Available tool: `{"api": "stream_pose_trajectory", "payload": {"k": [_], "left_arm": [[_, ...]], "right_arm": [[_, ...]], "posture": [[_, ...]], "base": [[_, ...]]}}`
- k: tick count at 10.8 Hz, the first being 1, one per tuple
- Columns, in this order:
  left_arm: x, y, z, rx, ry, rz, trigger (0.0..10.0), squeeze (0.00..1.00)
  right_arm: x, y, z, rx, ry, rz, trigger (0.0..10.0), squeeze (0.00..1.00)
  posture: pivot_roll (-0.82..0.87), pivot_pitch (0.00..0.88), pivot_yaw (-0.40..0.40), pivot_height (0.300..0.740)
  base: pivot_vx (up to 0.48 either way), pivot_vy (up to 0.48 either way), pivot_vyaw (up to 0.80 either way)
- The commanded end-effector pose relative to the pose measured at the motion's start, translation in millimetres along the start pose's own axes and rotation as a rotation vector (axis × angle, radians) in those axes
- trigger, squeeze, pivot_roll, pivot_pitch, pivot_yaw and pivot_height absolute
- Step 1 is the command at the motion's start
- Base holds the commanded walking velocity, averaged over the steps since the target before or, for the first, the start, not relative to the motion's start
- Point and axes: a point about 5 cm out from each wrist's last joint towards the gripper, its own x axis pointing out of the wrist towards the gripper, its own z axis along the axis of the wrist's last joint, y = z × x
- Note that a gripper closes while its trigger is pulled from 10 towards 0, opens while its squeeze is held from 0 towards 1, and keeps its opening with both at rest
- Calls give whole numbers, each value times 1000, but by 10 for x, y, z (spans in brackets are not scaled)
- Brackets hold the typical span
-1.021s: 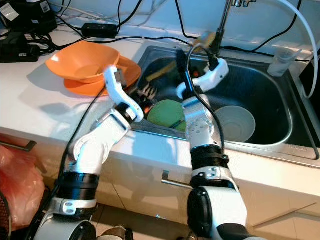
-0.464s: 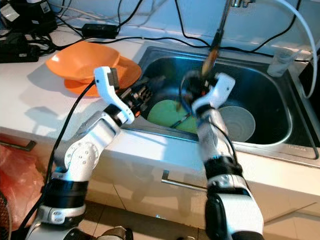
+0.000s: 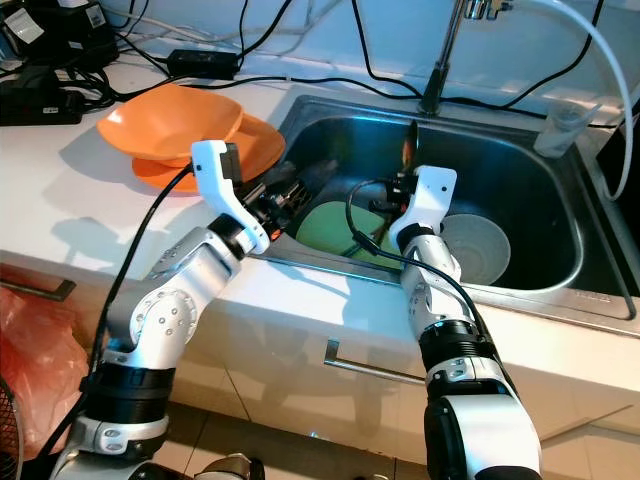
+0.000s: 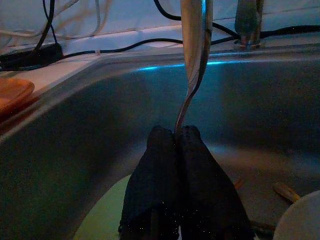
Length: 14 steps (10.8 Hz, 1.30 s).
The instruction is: Kitchen organization
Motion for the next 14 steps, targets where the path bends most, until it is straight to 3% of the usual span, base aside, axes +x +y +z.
{"api": "stream_pose_trajectory", "payload": {"k": [1, 2, 3, 11, 12, 14], "left_arm": [[-10, -43, 2, 24, 5, -21, 10000, 1000], [-19, -42, -7, 32, 13, -22, 10000, 1000], [-20, -41, -7, 35, 15, -23, 10000, 1000], [-40, 26, -16, 82, 35, 8, 10000, 1000], [-46, 93, 46, 121, 5, 50, 10000, 1000], [-56, 336, 250, 280, -34, 174, 10000, 1000]], "right_arm": [[-80, -104, -183, -7, 64, -37, 10000, 0], [-99, -141, -222, -12, 82, -42, 10000, 824], [-105, -147, -236, -9, 88, -40, 10000, 1000], [-96, -78, -252, -13, 93, 0, 10000, 1000], [-92, -41, -235, -3, 82, 19, 10000, 1000], [-86, 135, -124, 47, 24, 133, 10000, 1000]], "posture": [[140, 73, -38, 740], [141, 71, -36, 740], [142, 70, -35, 740], [143, 65, -31, 740], [143, 64, -32, 740], [143, 66, -31, 740]], "base": [[0, 0, 0], [0, 0, 0], [0, 0, 0], [0, 0, 0], [0, 0, 0], [0, 0, 0]]}}
